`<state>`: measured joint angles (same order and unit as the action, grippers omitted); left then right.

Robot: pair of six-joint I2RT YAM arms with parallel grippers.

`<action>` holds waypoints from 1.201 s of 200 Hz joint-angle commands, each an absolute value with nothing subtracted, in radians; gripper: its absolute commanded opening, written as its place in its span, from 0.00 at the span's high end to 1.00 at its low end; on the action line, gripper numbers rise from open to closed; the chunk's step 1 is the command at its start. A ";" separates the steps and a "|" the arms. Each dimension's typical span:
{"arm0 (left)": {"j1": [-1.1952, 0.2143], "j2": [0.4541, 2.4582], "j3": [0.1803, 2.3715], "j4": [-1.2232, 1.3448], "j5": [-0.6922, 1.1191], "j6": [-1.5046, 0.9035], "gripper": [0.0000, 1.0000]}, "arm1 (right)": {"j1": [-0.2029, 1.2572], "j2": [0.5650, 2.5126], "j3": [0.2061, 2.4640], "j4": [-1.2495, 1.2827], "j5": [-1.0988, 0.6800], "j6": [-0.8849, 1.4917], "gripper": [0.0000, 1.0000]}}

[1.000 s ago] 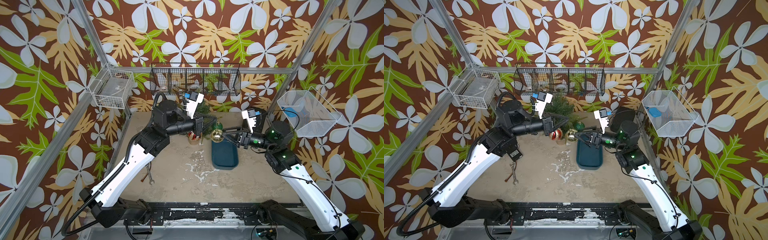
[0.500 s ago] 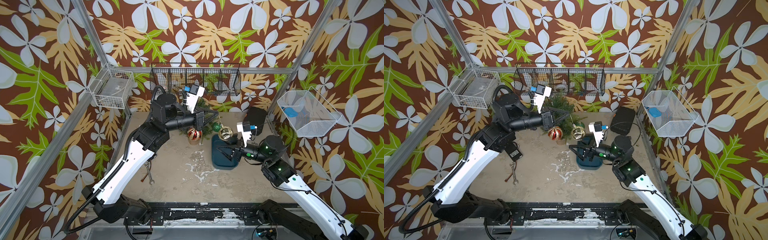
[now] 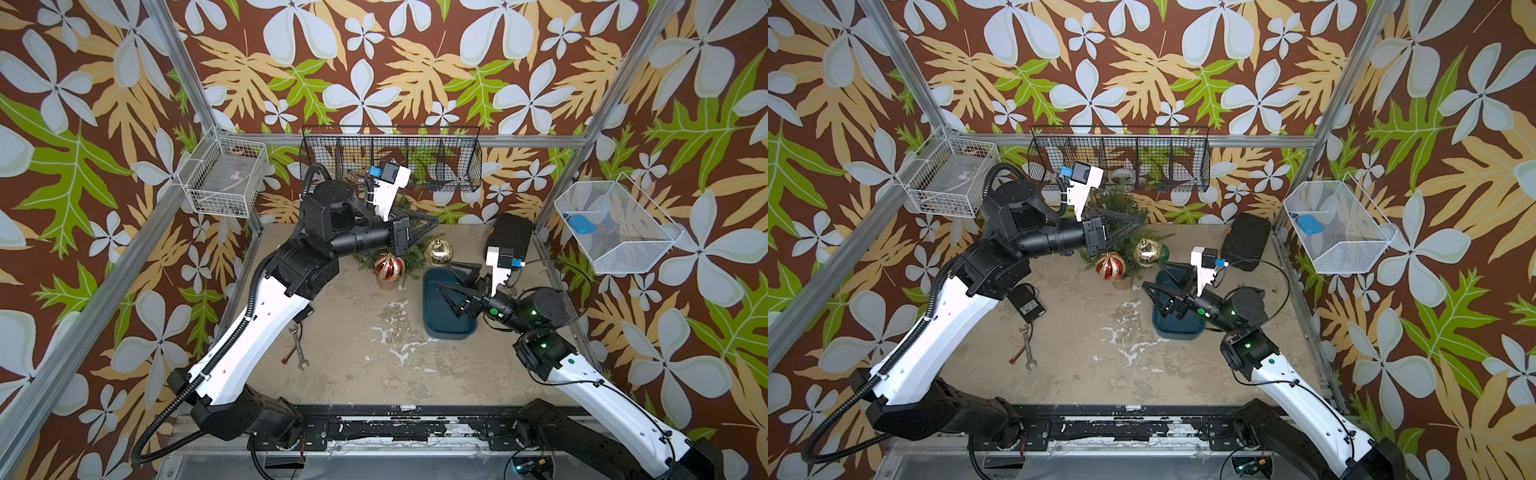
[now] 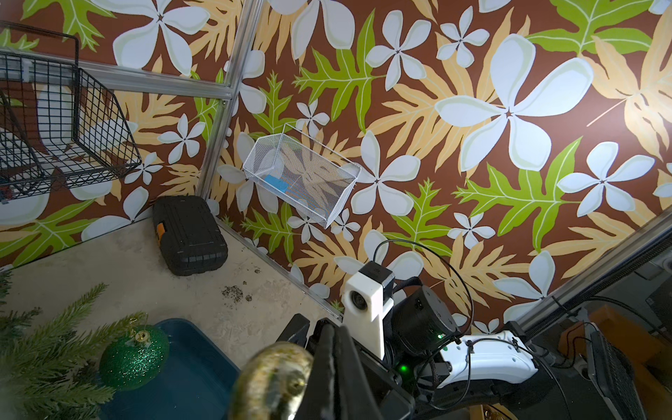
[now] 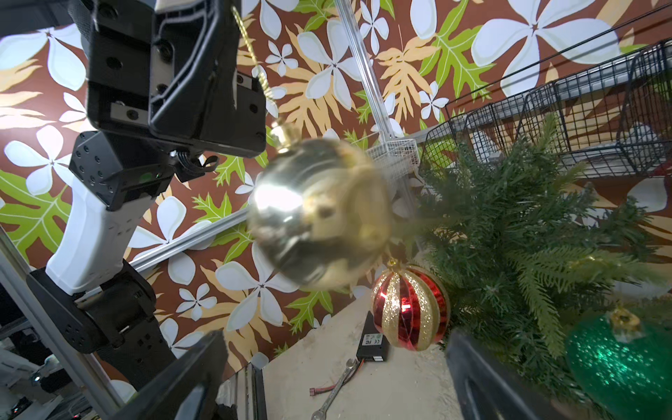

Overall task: Decorate the small christmas tree with ornaments
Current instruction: Hang an ornament on the christmas tree.

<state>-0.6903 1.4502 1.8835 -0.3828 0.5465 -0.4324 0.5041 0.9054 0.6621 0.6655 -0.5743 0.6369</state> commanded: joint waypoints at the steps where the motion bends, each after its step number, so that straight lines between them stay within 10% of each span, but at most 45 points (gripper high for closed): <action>1: -0.692 1.454 1.893 -0.369 0.557 -0.435 1.00 | 0.505 0.920 0.659 0.882 -0.586 0.715 0.05; 240: -0.705 1.453 1.931 -0.367 0.594 -0.440 1.00 | 0.507 1.132 0.761 1.096 -0.643 0.811 0.10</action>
<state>-0.7036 1.4586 1.9244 -0.3840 0.5842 -0.4438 0.5053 1.1286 0.7521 1.0515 -0.6331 0.8040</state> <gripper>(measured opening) 0.050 0.895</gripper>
